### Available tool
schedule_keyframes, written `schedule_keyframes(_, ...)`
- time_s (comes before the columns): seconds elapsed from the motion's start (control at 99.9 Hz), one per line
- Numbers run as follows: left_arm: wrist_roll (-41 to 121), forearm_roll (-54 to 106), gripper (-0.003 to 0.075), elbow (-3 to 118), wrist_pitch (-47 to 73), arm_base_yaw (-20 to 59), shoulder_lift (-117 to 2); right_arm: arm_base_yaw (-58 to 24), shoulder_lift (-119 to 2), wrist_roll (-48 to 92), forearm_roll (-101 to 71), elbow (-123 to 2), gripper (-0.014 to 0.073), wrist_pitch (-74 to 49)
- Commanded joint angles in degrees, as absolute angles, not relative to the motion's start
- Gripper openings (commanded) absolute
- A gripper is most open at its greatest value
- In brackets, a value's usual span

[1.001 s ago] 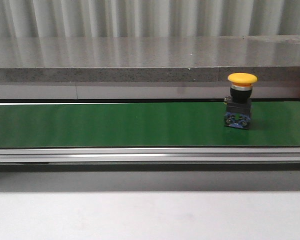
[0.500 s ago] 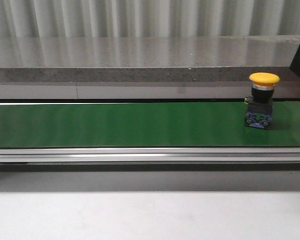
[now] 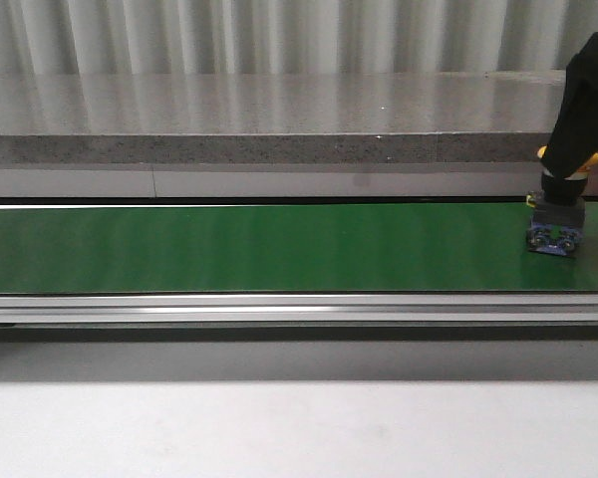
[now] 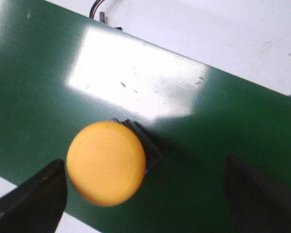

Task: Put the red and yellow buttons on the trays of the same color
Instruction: 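Grasp the yellow button on the belt with the right gripper, then place the yellow button into the yellow tray and open the right gripper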

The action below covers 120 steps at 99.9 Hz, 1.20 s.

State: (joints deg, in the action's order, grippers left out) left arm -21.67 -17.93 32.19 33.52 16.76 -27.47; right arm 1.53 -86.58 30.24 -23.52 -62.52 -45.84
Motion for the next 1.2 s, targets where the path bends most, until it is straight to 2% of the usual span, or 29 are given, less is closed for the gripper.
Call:
schedule_keyframes(0.0,-21.7,-18.5,-0.002,33.7,29.3,17.2,-27.6,1.4,-85.9,30.9,-25.5,-63.9,0.0646,-42.7)
schedule_keyframes(0.16,-21.7,-18.5,-0.002,33.7,29.3,17.2,-27.6,1.4,-87.7,30.9,-25.8,-64.0,0.0645,-41.5)
schedule_keyframes(0.23,-21.7,-18.5,-0.002,33.7,29.3,17.2,-27.6,1.4,-88.4,30.9,-25.8,-64.0,0.0615,-41.4)
schedule_keyframes(0.3,-21.7,-18.5,-0.002,33.7,29.3,17.2,-27.6,1.4,-89.0,30.9,-26.0,-64.0,0.0528,-41.4)
schedule_keyframes(0.42,-21.7,-18.5,-0.002,33.7,29.3,17.2,-27.6,1.4,-89.1,30.9,-26.4,-64.1,0.0301,-41.4)
schedule_keyframes(0.47,-21.7,-18.5,-0.002,33.7,29.3,17.2,-27.6,1.4,-89.1,30.9,-26.7,-64.1,0.0234,-41.4)
schedule_keyframes(0.52,-21.7,-18.5,-0.002,33.7,29.3,17.2,-27.6,1.4,-89.1,30.8,-26.9,-64.1,0.0202,-41.0)
schedule_keyframes(0.911,-21.7,-18.5,-0.002,33.7,29.3,17.2,-27.6,3.4,-82.6,25.1,-22.1,-64.1,0.0201,-41.3)
schedule_keyframes(1.031,-21.7,-18.5,-0.002,33.7,29.3,17.2,-27.6,8.3,-78.8,20.5,-19.3,-64.1,0.0201,-40.7)
schedule_keyframes(1.191,-21.7,-18.5,-0.002,33.7,29.3,17.2,-27.6,19.4,-76.0,17.4,-19.0,-64.1,0.0201,-40.0)
